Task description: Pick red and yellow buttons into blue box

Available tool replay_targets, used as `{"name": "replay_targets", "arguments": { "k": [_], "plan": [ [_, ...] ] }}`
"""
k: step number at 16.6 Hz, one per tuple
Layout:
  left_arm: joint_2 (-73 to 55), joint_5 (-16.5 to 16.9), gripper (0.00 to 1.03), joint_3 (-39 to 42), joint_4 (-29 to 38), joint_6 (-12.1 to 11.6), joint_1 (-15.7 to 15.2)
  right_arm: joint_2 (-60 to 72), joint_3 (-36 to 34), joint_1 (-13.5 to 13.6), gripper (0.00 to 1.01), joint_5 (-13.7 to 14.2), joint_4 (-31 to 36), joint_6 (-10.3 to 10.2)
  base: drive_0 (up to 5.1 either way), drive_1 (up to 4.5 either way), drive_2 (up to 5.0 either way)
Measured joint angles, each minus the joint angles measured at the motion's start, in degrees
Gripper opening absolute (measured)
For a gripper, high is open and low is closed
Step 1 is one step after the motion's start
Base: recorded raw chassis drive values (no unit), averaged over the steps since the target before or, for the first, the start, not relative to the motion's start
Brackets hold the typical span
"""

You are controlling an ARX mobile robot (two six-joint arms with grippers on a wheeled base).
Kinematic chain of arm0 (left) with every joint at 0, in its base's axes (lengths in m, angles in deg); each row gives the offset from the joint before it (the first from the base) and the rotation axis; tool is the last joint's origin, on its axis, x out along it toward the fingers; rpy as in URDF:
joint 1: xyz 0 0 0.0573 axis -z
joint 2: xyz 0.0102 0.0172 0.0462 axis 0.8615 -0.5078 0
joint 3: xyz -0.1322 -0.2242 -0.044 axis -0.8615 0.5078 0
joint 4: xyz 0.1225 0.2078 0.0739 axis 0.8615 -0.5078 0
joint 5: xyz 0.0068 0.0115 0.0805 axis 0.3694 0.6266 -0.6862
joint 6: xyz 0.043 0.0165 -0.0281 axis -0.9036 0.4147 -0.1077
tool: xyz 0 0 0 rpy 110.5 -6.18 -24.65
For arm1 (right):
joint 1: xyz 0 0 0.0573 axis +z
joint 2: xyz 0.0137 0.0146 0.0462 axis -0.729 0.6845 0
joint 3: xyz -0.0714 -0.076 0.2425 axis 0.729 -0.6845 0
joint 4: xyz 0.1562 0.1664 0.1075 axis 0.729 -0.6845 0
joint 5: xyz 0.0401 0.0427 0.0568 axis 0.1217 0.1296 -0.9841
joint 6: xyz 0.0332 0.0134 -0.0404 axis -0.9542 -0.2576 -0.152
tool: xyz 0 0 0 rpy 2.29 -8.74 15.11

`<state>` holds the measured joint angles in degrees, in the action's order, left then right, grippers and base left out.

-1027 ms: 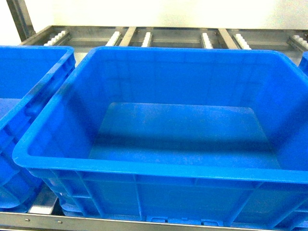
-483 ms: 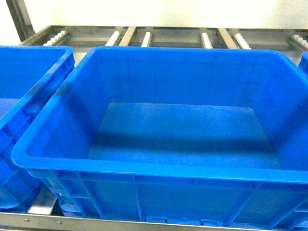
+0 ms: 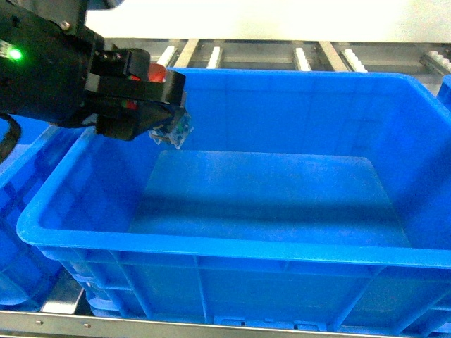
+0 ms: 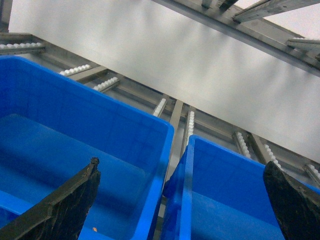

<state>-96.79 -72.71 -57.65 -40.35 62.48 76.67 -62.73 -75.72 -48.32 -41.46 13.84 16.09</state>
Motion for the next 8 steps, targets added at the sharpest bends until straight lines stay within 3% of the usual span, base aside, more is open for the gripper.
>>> {"name": "replay_targets", "arguments": {
  "k": [2,5,6,8],
  "plan": [
    [-6.62,4.92,0.20,-3.52,-2.25,0.04,-1.90,0.00,0.00,0.00,0.98,-0.02,0.00,0.00,0.0,0.00,0.0],
    [-11.47,4.98,0.20,-4.42,-4.85,-3.45,-3.26,0.00,0.00,0.00,0.98,0.00,0.00,0.00,0.0,0.00,0.0],
    [-11.50,4.68,0.25,-5.51,-4.96,-4.46,-3.17,0.00,0.00,0.00,0.98,0.00,0.02,0.02,0.0,0.00,0.0],
    [-11.50,3.52,0.49,-6.58,-4.44,-5.95,-2.75,0.00,0.00,0.00,0.98,0.00,0.00,0.00,0.0,0.00,0.0]
  ]
}}
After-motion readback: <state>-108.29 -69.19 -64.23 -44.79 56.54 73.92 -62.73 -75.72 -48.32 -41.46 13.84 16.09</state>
